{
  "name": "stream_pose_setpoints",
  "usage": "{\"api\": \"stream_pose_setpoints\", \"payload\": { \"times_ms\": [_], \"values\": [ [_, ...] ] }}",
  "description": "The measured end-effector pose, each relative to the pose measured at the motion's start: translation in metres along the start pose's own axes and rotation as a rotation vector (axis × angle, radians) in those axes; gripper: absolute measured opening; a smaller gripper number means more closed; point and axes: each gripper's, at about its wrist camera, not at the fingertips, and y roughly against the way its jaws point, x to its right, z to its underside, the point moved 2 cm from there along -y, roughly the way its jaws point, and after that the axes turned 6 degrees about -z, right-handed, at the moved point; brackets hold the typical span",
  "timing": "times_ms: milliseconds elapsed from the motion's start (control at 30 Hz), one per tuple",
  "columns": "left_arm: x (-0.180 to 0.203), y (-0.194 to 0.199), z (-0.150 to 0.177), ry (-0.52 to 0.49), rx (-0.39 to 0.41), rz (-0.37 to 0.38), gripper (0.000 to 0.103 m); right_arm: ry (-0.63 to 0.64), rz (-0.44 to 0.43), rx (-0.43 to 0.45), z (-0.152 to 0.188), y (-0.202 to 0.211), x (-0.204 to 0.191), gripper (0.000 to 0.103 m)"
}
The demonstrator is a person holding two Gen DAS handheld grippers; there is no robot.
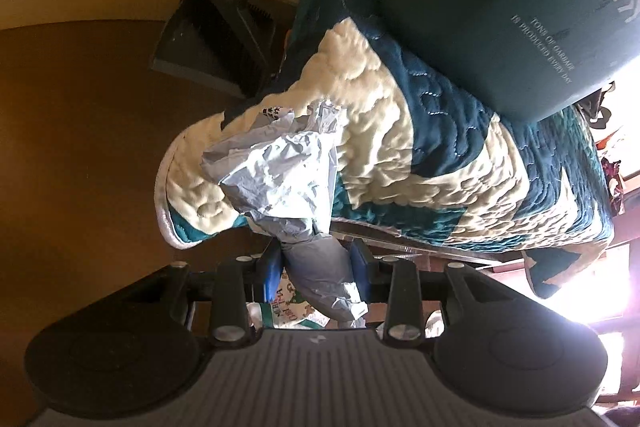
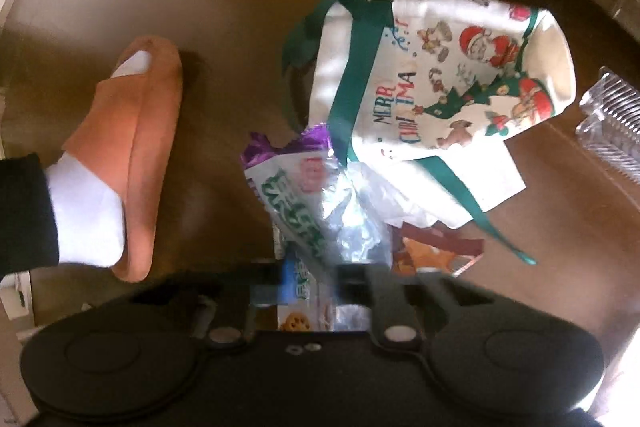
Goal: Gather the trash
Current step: 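Lift the foil and snack bag and carry both over the teal bin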
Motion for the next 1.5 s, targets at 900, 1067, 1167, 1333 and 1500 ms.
{"api": "stream_pose_setpoints", "payload": {
  "times_ms": [900,1067,1167,1333,1500],
  "values": [
    [0.031,0.156,0.021,-0.069,0.22,0.101,0.035,-0.014,0.157,0.587,0.059,0.34,-0.117,0.0],
    [0.048,0.221,0.026,-0.122,0.328,0.102,0.035,-0.002,0.193,0.745,0.08,0.406,-0.143,0.0],
    [0.056,0.254,0.026,-0.144,0.386,0.102,0.035,0.023,0.221,0.842,0.091,0.447,-0.157,0.0],
    [0.071,0.302,0.019,-0.185,0.477,0.108,0.035,0.082,0.27,0.973,0.102,0.506,-0.177,0.0],
    [0.096,0.34,-0.001,-0.244,0.562,0.108,0.035,0.136,0.331,1.077,0.093,0.56,-0.19,0.0]
  ]
}}
